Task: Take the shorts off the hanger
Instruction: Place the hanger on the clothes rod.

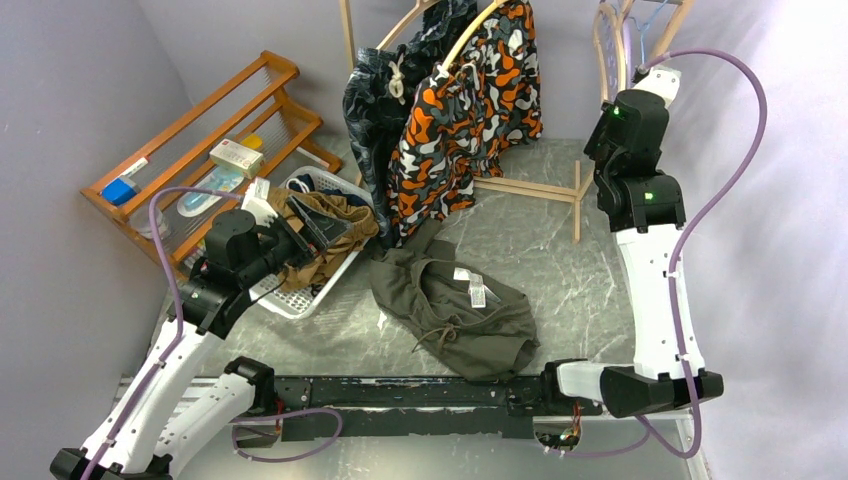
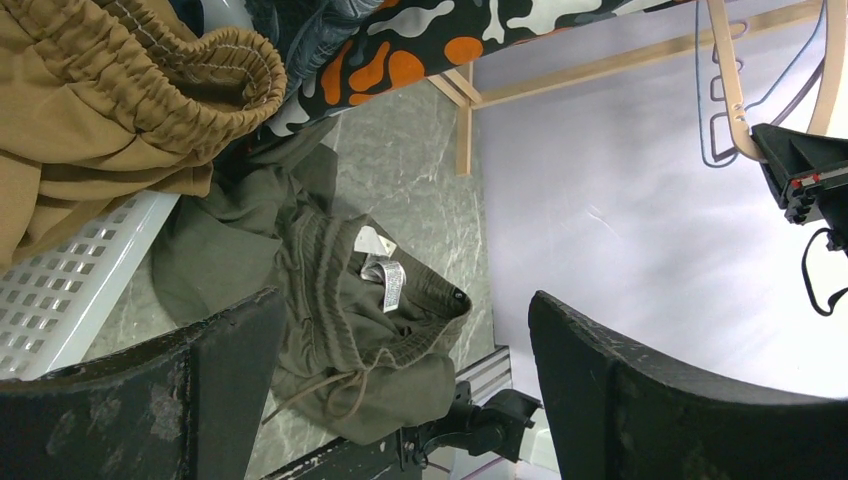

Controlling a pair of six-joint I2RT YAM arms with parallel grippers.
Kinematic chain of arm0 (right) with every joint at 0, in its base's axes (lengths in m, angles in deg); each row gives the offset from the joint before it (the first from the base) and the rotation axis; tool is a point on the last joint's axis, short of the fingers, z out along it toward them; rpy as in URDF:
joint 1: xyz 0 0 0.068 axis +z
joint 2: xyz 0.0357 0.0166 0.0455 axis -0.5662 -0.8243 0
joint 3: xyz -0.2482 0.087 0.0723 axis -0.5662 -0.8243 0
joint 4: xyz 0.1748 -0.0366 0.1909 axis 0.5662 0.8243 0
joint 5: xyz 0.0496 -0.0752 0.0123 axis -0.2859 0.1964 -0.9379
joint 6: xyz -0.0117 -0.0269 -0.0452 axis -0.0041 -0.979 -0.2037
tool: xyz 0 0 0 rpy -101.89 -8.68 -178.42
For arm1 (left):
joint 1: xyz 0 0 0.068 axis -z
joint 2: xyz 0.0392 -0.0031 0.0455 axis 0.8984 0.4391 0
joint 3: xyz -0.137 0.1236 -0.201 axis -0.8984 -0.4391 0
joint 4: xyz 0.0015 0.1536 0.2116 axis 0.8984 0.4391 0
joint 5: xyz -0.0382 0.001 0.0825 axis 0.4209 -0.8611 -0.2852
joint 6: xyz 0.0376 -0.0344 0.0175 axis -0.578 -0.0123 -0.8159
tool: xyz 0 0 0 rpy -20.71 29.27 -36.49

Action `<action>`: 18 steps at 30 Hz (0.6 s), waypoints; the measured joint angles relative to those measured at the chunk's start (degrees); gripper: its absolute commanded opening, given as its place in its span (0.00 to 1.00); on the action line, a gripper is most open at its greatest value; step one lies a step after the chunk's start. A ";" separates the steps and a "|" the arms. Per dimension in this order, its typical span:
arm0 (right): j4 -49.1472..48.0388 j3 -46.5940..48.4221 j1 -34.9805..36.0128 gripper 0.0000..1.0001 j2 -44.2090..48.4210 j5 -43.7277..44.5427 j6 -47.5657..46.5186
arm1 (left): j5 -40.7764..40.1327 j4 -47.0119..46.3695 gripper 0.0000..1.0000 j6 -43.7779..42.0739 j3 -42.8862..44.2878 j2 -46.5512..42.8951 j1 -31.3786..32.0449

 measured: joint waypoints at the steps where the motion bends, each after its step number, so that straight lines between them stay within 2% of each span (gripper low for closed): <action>1: 0.00 0.00 -0.57 0.00 0.00 -0.39 -0.15 | 0.00 0.09 0.96 -0.02 0.00 0.00 0.00; 3: -0.02 0.00 -1.70 0.02 0.00 -1.14 -0.48 | 0.00 0.28 0.96 -0.02 0.00 -0.04 0.00; 9: -0.04 -0.72 -3.06 0.26 0.76 -4.70 -0.72 | 0.04 0.28 0.96 -0.04 0.00 -0.04 0.00; 10: 0.04 -0.96 -3.13 0.42 1.03 -5.53 -0.70 | 0.09 0.28 0.96 -0.07 0.00 0.00 0.00; 11: 0.22 -1.18 -3.13 0.51 1.29 -6.38 -0.79 | 0.11 0.26 0.96 -0.15 0.00 0.07 0.00; 16: 0.66 -2.56 -3.15 0.54 3.93 -10.62 -0.66 | 0.42 0.24 0.96 -0.46 0.00 0.20 0.00; 18: 0.61 -2.75 -3.15 0.62 5.18 -11.76 -0.72 | 0.46 0.24 0.96 -0.46 0.00 0.20 0.00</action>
